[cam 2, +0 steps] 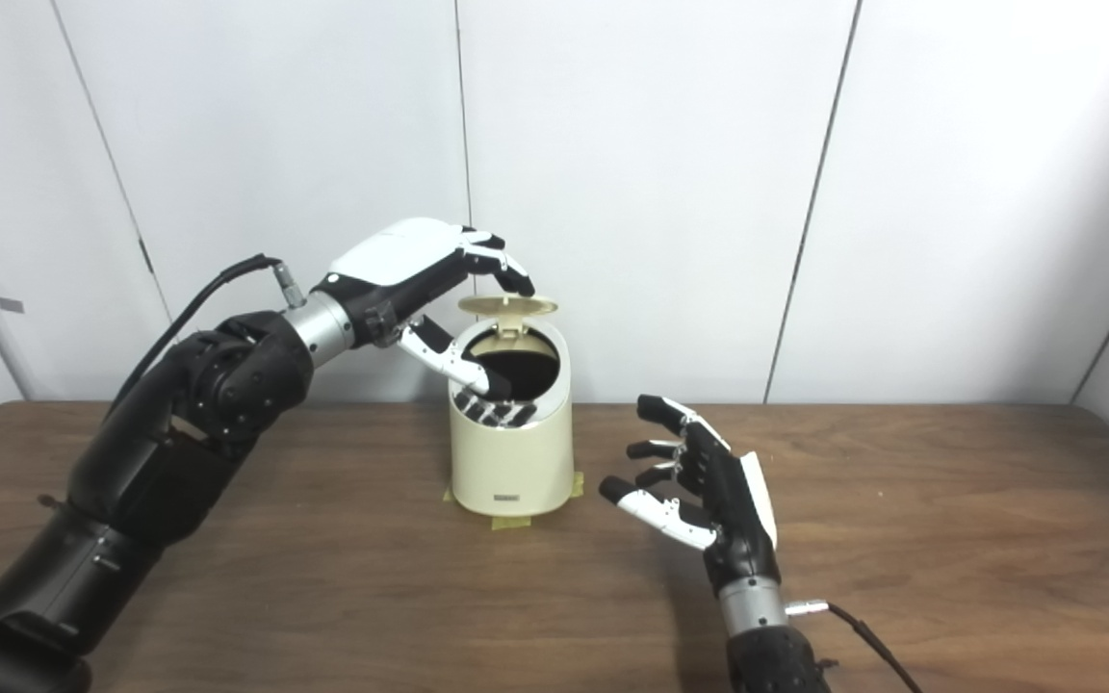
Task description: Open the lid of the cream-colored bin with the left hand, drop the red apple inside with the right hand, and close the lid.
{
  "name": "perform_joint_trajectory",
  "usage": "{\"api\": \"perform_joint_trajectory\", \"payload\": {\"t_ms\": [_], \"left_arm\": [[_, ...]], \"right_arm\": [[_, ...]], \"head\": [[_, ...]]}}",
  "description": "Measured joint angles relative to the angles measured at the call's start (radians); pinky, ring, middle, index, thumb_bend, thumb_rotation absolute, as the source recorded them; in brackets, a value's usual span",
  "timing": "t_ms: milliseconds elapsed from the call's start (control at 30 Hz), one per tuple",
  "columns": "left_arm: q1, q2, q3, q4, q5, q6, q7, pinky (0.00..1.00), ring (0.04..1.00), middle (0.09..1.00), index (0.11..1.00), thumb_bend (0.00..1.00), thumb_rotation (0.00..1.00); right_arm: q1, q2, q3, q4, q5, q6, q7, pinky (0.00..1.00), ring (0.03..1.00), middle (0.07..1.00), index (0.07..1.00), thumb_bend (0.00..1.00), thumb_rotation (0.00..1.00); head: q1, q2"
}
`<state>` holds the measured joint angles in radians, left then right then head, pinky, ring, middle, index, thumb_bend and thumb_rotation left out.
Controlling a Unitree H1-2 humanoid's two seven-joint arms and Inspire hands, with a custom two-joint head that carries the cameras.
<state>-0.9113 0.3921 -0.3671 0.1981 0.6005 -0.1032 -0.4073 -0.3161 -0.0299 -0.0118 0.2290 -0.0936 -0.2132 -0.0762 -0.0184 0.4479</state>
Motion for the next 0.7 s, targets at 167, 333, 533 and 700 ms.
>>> {"api": "perform_joint_trajectory", "payload": {"t_ms": [167, 333, 533, 700], "left_arm": [[0.002, 0.011, -0.001, -0.022, 0.028, 0.001, -0.019, 1.0, 0.94, 0.757, 0.769, 1.0, 0.42], [0.022, 0.013, -0.002, -0.022, 0.055, -0.012, -0.019, 1.0, 0.931, 0.751, 0.769, 1.0, 0.46], [0.046, 0.013, -0.004, -0.022, 0.071, -0.019, -0.026, 1.0, 0.927, 0.757, 0.771, 1.0, 0.43], [0.047, 0.012, 0.003, -0.02, 0.065, -0.013, -0.032, 1.0, 0.932, 0.775, 0.778, 0.99, 0.42]], "right_arm": [[0.0, 0.001, 0.004, -0.001, -0.01, 0.0, -0.002, 0.47, 0.627, 0.785, 0.755, 0.73, 0.39], [-0.002, 0.001, 0.005, 0.0, -0.006, 0.0, -0.001, 0.47, 0.624, 0.784, 0.752, 0.74, 0.4], [-0.002, 0.004, 0.006, -0.003, -0.009, 0.0, -0.001, 0.47, 0.632, 0.785, 0.755, 0.75, 0.42], [-0.002, 0.006, 0.006, -0.008, -0.009, 0.0, -0.001, 0.47, 0.632, 0.786, 0.754, 0.76, 0.42]], "head": [[-0.003, 0.003], [-0.005, 0.006], [-0.009, 0.008], [-0.009, 0.011]]}}
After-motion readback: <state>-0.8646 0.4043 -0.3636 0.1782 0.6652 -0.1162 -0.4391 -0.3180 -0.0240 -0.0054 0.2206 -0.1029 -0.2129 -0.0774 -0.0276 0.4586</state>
